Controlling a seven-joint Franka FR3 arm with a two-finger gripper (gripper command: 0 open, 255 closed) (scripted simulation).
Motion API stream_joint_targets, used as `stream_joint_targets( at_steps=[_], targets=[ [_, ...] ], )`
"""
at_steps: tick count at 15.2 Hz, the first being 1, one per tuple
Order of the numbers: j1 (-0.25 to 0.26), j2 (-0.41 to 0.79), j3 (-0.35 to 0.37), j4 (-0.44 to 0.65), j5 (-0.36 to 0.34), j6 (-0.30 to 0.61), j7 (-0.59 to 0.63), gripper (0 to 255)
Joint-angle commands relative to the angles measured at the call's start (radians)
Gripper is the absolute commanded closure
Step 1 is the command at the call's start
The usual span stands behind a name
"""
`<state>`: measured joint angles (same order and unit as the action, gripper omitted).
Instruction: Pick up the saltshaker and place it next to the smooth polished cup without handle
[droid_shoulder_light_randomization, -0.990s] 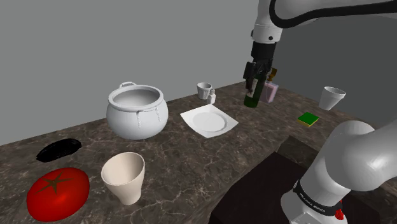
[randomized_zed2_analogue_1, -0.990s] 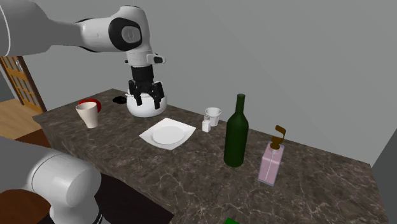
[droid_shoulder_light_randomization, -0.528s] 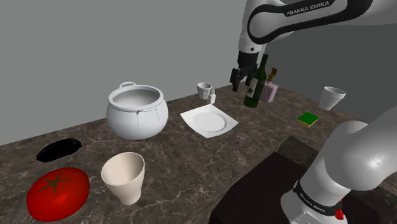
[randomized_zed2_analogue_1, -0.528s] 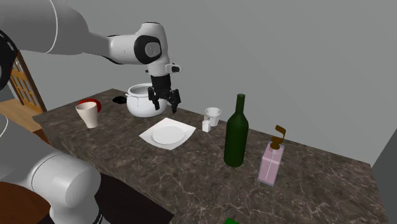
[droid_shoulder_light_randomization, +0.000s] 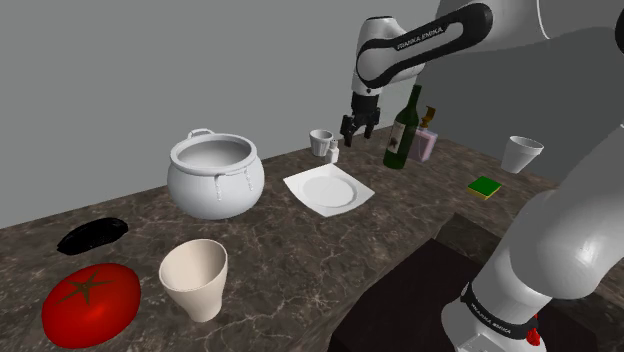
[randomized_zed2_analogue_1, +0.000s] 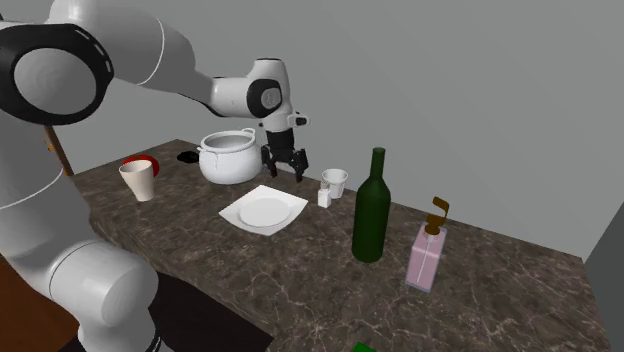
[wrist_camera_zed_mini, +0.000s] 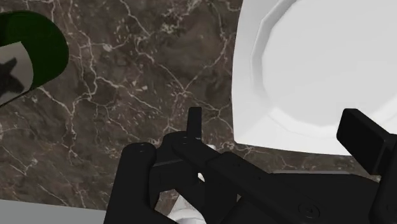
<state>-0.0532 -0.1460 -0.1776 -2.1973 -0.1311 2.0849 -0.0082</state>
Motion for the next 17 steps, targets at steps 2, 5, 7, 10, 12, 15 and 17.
stream_joint_targets(
  at_steps=[2, 5, 7, 10, 12, 15, 17],
  targets=[
    [-0.01, 0.113, -0.017, 0.071, 0.014, 0.06, -0.023, 0],
    [-0.02, 0.224, -0.027, 0.153, 0.035, 0.103, -0.041, 0],
    [-0.028, 0.298, -0.031, 0.214, 0.051, 0.126, -0.053, 0],
    [-0.044, 0.411, -0.033, 0.317, 0.077, 0.15, -0.071, 0],
    [-0.052, 0.452, -0.032, 0.347, 0.085, 0.165, -0.077, 0],
    [-0.056, 0.475, -0.031, 0.338, 0.09, 0.198, -0.08, 0],
    [-0.058, 0.491, -0.03, 0.333, 0.093, 0.219, -0.082, 0]
  ],
)
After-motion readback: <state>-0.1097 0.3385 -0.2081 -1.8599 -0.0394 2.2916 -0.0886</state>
